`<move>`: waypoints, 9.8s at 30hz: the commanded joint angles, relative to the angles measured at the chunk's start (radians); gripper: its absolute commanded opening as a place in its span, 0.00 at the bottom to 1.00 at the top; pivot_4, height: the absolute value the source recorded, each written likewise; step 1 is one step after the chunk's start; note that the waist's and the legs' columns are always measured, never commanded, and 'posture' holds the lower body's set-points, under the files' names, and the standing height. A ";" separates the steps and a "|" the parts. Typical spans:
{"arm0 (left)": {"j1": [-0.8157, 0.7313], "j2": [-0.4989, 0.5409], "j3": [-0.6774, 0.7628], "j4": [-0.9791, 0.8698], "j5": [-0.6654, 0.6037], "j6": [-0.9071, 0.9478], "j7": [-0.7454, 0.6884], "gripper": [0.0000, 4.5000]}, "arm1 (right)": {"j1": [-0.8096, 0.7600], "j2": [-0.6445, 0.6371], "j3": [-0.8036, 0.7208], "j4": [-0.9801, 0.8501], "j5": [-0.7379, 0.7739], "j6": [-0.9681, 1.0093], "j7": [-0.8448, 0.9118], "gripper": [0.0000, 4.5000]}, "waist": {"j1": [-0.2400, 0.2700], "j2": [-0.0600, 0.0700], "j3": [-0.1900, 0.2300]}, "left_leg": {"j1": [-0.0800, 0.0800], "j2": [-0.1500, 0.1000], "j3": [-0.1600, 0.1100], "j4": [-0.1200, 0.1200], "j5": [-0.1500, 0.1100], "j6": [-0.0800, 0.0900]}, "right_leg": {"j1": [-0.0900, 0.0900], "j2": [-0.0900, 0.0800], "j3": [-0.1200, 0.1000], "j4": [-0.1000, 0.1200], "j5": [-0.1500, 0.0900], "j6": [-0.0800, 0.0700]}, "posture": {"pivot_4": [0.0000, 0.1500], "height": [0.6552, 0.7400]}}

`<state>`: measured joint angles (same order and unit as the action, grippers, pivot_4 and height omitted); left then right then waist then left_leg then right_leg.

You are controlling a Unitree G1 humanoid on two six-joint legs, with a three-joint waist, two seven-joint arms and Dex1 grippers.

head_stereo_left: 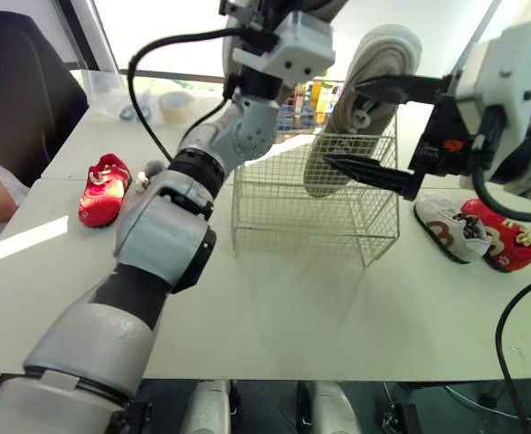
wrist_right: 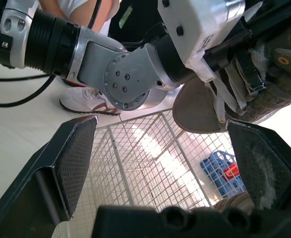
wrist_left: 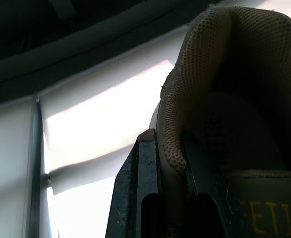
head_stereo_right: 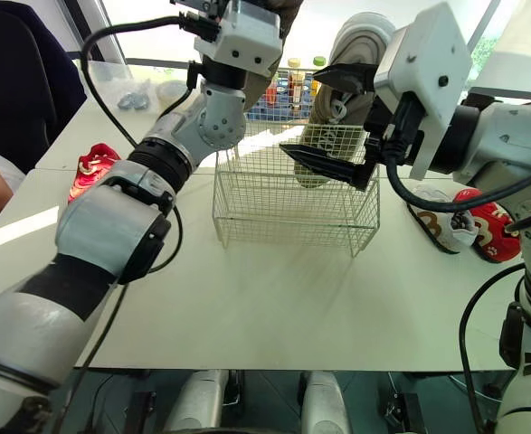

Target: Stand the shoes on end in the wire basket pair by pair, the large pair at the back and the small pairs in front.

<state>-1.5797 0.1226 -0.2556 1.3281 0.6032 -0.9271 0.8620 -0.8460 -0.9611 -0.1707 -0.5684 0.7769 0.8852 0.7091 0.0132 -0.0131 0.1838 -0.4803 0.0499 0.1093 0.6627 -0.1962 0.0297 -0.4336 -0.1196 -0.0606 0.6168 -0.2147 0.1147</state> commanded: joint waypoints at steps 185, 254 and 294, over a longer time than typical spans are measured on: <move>0.626 0.253 0.618 -1.319 -1.810 1.968 -1.445 0.06 | 0.061 0.594 -0.128 0.172 0.691 -0.027 -0.604 0.99 | -0.025 0.018 -0.008 | 0.005 -0.002 -0.001 -0.001 0.002 -0.002 | 0.006 0.003 0.000 0.002 0.000 0.001 | 1.00 1.00; 0.818 0.574 0.507 -1.438 -1.523 1.834 -1.626 1.00 | -0.008 0.014 0.152 0.678 -0.389 -0.406 0.531 0.99 | -0.024 0.017 -0.006 | 0.005 -0.001 0.004 -0.011 0.005 -0.007 | 0.001 0.002 0.001 -0.002 0.001 0.002 | 1.00 1.00; 0.500 0.492 0.473 -0.220 -0.867 1.358 -1.300 1.00 | 0.006 -0.031 -0.052 0.111 0.043 -0.046 0.239 0.99 | -0.023 0.012 -0.006 | 0.003 -0.001 0.003 -0.012 0.005 -0.007 | -0.002 0.001 0.000 -0.002 0.002 0.003 | 1.00 1.00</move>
<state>-1.0556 0.6052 0.1874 1.0990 -0.2590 0.4517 -0.4544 -0.8351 -0.9716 -0.1908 -0.4315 0.8048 0.8439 0.9556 -0.0096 -0.0009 0.1783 -0.4771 0.0488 0.1123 0.6508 -0.1916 0.0230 -0.4359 -0.1182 -0.0603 0.6149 -0.2128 0.1183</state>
